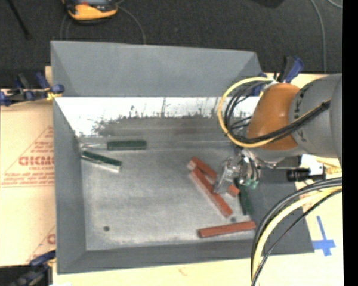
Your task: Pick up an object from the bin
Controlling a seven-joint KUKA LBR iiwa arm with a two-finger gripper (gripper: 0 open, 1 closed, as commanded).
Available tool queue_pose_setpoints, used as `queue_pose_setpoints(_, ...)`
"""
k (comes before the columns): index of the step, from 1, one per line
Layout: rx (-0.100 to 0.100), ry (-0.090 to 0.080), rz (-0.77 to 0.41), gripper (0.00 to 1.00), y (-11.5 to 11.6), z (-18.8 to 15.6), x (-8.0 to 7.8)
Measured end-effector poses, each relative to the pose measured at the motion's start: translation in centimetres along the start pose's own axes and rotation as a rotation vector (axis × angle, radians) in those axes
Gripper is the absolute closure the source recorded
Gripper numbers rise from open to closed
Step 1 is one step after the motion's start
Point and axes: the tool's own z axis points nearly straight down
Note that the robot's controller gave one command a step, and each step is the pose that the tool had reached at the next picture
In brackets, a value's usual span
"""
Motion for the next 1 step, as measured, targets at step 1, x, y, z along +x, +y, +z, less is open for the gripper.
queue_pose_setpoints(1, 0.003, -0.001, -0.003, 0.0, -0.12, 0.31, 0.09)
